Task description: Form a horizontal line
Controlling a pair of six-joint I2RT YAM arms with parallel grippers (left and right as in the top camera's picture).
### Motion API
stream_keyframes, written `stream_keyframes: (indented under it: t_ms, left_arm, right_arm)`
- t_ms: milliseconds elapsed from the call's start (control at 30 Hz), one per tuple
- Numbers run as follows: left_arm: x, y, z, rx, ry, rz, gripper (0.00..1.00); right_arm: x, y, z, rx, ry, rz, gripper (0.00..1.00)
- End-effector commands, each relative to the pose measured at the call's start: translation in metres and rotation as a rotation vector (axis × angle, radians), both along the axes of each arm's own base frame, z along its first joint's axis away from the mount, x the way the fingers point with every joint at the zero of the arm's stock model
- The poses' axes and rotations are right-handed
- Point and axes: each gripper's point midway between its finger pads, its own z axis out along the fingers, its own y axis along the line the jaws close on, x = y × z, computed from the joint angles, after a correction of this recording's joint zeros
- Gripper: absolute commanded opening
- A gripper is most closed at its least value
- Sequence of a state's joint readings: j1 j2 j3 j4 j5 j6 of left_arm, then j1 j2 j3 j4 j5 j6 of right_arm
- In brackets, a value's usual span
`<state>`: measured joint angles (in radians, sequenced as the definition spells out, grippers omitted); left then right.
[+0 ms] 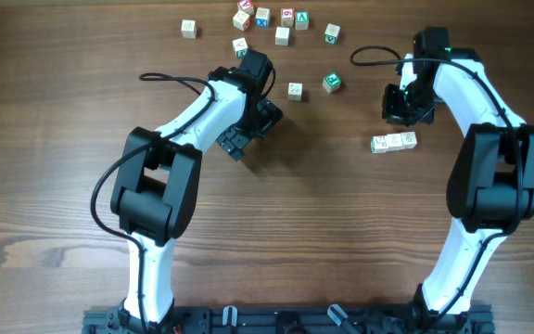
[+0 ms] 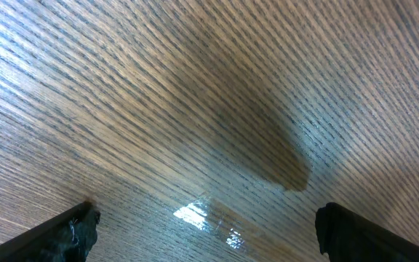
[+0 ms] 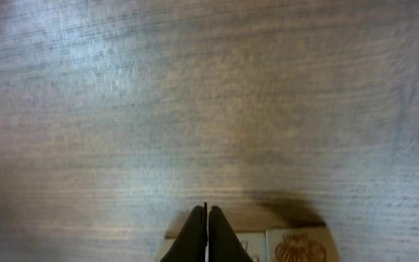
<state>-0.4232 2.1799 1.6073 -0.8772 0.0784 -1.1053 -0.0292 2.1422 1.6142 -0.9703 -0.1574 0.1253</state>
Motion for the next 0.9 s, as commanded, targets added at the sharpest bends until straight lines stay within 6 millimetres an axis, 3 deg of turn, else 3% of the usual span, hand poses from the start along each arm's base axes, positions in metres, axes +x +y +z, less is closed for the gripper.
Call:
stream_keyframes:
  t_ms: [0, 867]
  left_arm:
    - [-0.003, 0.003, -0.005, 0.018, 0.000, 0.002, 1.00]
    - [-0.003, 0.004, -0.005, 0.021, -0.001, 0.002, 1.00]
  right_arm:
    - [-0.008, 0.005, -0.007, 0.024, 0.036, 0.021, 0.05]
    - [-0.023, 0.006, -0.007, 0.026, 0.100, 0.020, 0.05]
